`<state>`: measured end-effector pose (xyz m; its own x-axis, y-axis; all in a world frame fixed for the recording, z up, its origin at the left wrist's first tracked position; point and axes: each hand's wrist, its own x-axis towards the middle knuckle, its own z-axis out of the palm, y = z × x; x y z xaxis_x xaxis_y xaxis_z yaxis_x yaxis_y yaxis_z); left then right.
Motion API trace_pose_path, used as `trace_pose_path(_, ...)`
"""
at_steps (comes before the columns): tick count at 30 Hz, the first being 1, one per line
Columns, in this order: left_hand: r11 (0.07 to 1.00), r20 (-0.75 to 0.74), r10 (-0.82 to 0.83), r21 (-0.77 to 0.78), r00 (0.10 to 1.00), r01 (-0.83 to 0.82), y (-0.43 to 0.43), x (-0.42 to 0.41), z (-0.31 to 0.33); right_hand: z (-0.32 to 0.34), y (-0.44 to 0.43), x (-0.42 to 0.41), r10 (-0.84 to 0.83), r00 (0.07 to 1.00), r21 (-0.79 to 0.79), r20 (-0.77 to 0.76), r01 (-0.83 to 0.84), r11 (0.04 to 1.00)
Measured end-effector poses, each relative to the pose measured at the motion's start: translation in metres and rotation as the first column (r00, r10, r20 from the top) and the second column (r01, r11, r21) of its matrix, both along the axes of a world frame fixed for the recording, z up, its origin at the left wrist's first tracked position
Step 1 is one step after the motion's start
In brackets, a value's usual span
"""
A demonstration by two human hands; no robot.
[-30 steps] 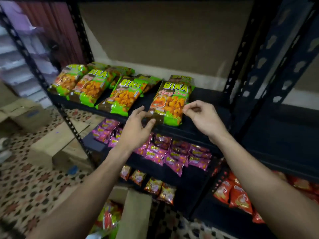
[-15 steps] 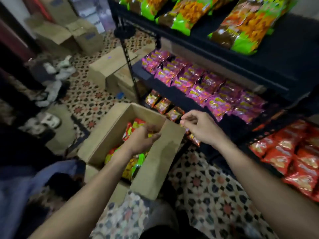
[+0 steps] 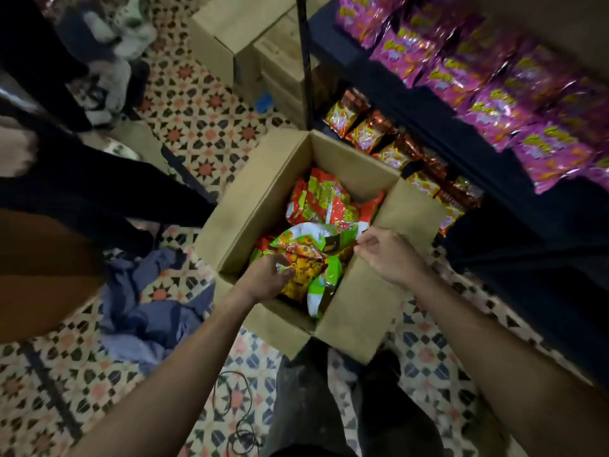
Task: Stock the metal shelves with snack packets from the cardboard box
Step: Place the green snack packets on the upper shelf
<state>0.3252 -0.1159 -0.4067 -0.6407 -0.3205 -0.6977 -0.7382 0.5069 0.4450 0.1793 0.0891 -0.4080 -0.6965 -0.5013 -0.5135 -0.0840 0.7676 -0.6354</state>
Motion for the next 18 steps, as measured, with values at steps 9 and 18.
trace_pose_path(9,0.991,0.117,0.053,0.114,0.992,-0.066,-0.06,-0.023,-0.086,-0.115,-0.076,0.001,0.135,0.991,0.211,0.0,-0.132,0.968)
trace_pose_path(18,0.977,0.155,0.028,0.205,0.988,-0.06,-0.065,-0.013,-0.121,-0.173,-0.103,0.005,0.36,0.922,0.444,-0.14,-0.267,0.855)
